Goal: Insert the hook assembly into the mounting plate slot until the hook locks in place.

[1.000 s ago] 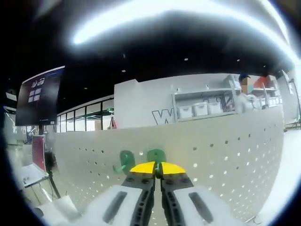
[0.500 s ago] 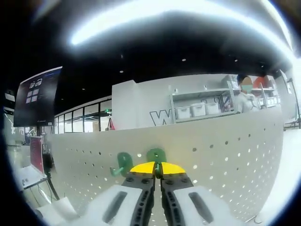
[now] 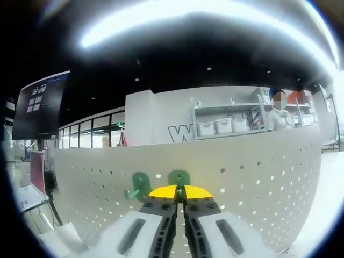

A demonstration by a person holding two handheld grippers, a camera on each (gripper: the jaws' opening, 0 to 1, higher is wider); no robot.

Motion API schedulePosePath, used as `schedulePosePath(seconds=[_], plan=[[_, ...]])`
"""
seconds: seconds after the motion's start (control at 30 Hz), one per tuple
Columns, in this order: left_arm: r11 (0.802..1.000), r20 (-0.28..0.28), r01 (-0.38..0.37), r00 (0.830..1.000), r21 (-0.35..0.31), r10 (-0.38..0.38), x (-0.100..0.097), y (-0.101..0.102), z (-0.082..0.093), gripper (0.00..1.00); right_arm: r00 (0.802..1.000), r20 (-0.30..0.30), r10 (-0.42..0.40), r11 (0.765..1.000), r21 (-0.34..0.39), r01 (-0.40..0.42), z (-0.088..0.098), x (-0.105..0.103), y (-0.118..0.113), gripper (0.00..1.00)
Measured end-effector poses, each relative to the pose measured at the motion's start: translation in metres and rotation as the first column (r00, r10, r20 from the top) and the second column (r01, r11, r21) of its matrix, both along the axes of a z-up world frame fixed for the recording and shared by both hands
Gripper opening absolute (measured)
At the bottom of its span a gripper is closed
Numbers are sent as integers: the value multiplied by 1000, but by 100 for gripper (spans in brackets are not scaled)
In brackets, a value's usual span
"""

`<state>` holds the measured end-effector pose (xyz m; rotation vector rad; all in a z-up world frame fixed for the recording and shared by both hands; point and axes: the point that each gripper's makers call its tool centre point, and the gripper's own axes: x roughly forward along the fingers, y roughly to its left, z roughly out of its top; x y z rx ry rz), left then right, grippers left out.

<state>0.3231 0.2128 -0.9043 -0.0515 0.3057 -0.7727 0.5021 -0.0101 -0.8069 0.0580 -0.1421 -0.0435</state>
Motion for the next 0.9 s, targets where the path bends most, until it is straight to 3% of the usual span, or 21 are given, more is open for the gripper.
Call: schedulePosePath(seconds=[0.3,0.4,0.73,0.9], plan=[[1000,-10,10,1000,5,-10,-5,0,0,96,999,-39,-8,1000,-27,7,-3,-1,1,1],[997,15,14,1000,72,-15,-7,4,0,97,999,-42,-8,1000,-2,8,-2,-1,-2,8],[998,-2,-1,1000,63,1,-11,9,-1,97,1000,3,25,999,32,-25,23,-13,-3,14],[998,-11,-9,1000,63,10,-15,11,-3,97,999,10,45,999,7,-45,33,-25,-5,14]])
